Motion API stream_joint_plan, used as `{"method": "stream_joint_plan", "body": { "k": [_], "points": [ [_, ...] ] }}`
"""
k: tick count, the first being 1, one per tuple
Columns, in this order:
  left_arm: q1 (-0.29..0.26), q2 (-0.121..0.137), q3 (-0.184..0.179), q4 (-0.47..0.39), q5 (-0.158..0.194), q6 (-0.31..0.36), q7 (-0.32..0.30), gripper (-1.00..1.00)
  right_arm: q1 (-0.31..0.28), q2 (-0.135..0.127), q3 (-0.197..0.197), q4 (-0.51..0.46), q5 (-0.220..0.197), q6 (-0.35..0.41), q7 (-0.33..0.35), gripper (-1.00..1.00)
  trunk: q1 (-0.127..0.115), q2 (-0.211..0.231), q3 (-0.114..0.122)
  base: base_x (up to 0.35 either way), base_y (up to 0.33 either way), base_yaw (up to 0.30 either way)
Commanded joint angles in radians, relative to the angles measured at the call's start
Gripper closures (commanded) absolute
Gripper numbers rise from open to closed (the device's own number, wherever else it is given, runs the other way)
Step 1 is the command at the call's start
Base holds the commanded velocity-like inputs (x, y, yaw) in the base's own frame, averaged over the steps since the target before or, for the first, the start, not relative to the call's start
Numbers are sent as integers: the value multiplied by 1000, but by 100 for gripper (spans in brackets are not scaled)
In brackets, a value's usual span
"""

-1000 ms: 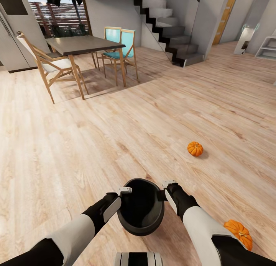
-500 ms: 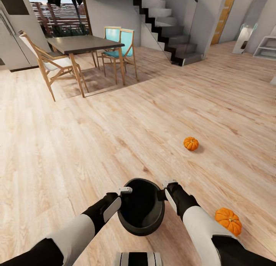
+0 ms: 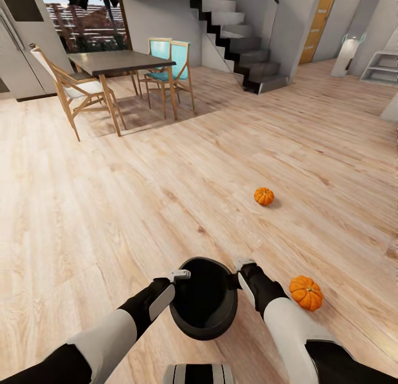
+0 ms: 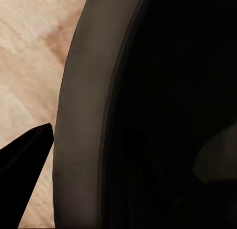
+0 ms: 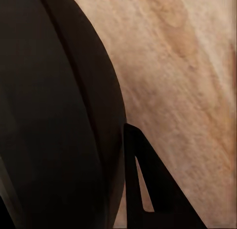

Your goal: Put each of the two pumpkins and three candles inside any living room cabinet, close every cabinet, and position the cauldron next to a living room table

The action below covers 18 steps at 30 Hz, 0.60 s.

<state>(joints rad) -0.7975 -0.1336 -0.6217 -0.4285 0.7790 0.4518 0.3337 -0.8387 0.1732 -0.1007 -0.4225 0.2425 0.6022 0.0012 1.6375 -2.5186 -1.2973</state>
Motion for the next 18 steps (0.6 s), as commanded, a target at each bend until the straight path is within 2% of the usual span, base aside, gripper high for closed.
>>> {"method": "stream_joint_plan", "body": {
  "k": [1, 18],
  "points": [
    [0, 2, -6, -1, -7, 7, 11, 100, -1, 1, -16, -8, -20, 4, 3, 100, -1, 0, -1, -306, -155, 0],
    [0, 2, -7, 0, -7, 7, 11, 100, -1, 1, -16, -9, -20, 4, 3, 100, -1, 0, -1, -317, -138, -7]
  ]
}}
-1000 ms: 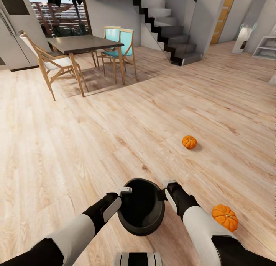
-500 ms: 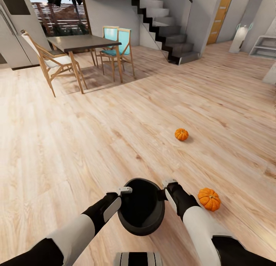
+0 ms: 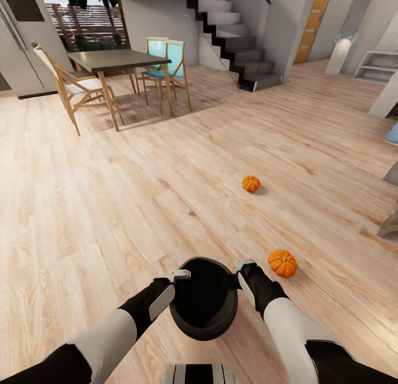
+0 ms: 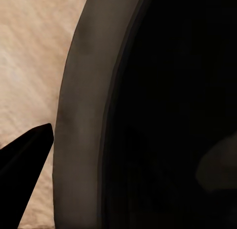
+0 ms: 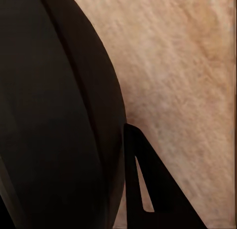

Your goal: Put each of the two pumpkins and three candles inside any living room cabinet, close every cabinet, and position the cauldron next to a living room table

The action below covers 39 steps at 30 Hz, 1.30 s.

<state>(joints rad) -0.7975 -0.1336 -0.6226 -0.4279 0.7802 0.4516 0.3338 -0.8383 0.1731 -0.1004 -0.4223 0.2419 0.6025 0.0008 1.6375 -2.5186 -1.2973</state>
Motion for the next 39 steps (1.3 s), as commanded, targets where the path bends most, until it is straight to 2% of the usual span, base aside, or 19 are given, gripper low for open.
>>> {"method": "stream_joint_plan", "body": {
  "k": [1, 12, 20, 27, 39],
  "points": [
    [0, 2, -6, -1, -9, 7, 11, 100, -1, 1, -16, -9, -20, 4, 3, 100, -1, 0, -1, -323, -128, -131],
    [0, 2, -6, -1, -10, 7, 11, 100, -2, 1, -16, -9, -20, 5, 4, 100, -1, 0, -1, -275, -108, -241],
    [0, 2, -6, -2, -10, 7, 11, 100, -3, 1, -16, -9, -20, 10, 4, 100, -1, 0, -1, -32, -12, -273],
    [0, 2, -6, -1, -10, 7, 11, 100, -1, 1, -16, -44, -20, 62, 4, 100, -1, 0, -1, -2, -1, -274],
    [0, 2, -6, -1, -10, 7, 11, 100, 1, 1, -16, -52, -20, 68, 4, 100, -1, 0, -1, 0, 0, -274]
  ]
}}
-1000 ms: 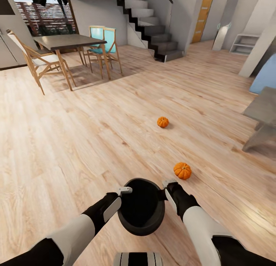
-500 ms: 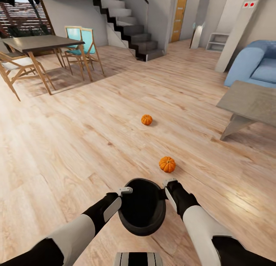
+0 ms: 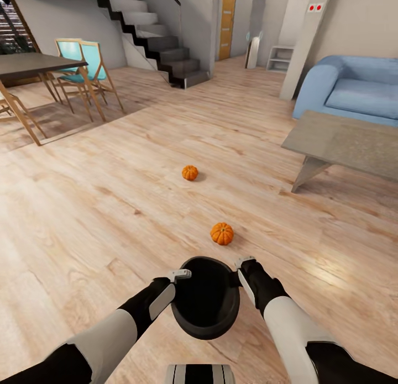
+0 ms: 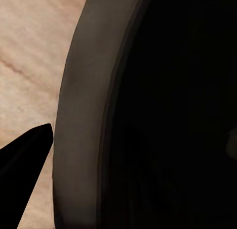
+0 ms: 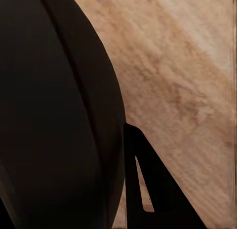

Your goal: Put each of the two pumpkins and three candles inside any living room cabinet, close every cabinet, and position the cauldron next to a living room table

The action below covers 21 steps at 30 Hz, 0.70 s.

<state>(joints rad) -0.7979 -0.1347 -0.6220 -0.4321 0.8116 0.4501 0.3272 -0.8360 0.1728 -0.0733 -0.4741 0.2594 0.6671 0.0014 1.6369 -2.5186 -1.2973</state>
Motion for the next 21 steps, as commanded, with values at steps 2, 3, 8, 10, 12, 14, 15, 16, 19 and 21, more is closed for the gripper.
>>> {"method": "stream_joint_plan", "body": {
  "k": [2, 3, 8, 10, 12, 14, 15, 16, 19, 21],
  "points": [
    [0, 3, -7, 4, -41, 9, 18, 100, -2, 2, -43, 0, -37, 3, 3, 100, 0, 0, -1, 0, 0, -273],
    [0, 3, -7, 3, -41, 9, 18, 100, -2, 2, -43, 0, -37, 3, 3, 100, 0, 0, -1, 0, 0, -273],
    [0, 3, -7, 4, -41, 9, 18, 100, -2, 2, -43, 1, -38, 0, 3, 100, 0, 0, -1, 0, 0, -274],
    [0, 3, -7, 3, -41, 9, 18, 100, -2, 2, -43, 2, -38, -2, 2, 100, 0, 0, -1, 0, 0, -274],
    [0, 3, -7, 4, -40, 9, 18, 100, -2, 2, -43, 3, -38, -6, 2, 100, 0, 0, -1, 0, 0, -274],
    [0, 3, -7, 4, -40, 10, 18, 100, -2, 2, -43, 4, -38, -8, 2, 100, 0, 0, -1, 0, 0, -273],
    [0, 3, -7, 4, -40, 9, 18, 100, -2, 2, -43, 4, -38, -8, 2, 100, 0, 0, -1, 0, 0, -273],
    [0, 3, -7, 4, -40, 9, 18, 100, -2, 2, -43, 4, -39, -9, 2, 100, 0, 0, -1, 0, 0, -273],
    [0, 3, -7, 3, -40, 9, 18, 100, -2, 2, -43, 4, -39, -10, 2, 100, 0, 0, -1, 2, -2, -273],
    [0, 3, -7, 3, -41, 9, 18, 100, -2, 2, -43, 4, -39, -10, 2, 100, 0, 0, -1, 42, -45, -273]
  ]
}}
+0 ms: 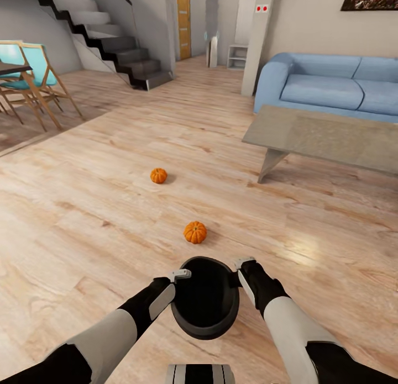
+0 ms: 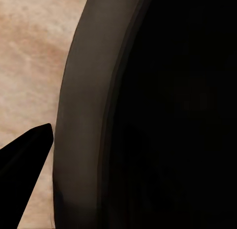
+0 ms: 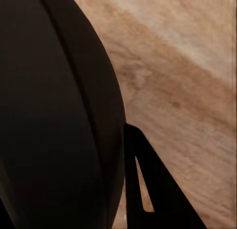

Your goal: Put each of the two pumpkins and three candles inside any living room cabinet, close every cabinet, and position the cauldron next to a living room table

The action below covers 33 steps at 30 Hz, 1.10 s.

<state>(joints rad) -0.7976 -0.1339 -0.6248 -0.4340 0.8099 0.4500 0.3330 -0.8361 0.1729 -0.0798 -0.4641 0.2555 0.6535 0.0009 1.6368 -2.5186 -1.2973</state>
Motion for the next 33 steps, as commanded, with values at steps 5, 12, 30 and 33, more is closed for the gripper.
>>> {"method": "stream_joint_plan", "body": {
  "k": [5, 12, 30, 33],
  "points": [
    [0, 2, -5, 5, -40, 9, 12, 100, -1, 2, -37, -8, -34, 3, 4, 100, 0, 0, -1, 122, -129, -269],
    [0, 2, -6, 5, -40, 9, 12, 100, 2, 2, -37, -9, -34, 2, 5, 100, 0, 0, -1, 181, -189, -118],
    [0, 2, -9, 5, -40, 9, 12, 100, 5, 2, -35, -10, -33, 0, 6, 100, 0, 0, -1, 205, -234, -6],
    [0, 2, -9, 5, -40, 9, 12, 100, 5, 2, -35, -10, -33, 0, 5, 100, 0, 0, -1, 207, -239, 0]
  ]
}}
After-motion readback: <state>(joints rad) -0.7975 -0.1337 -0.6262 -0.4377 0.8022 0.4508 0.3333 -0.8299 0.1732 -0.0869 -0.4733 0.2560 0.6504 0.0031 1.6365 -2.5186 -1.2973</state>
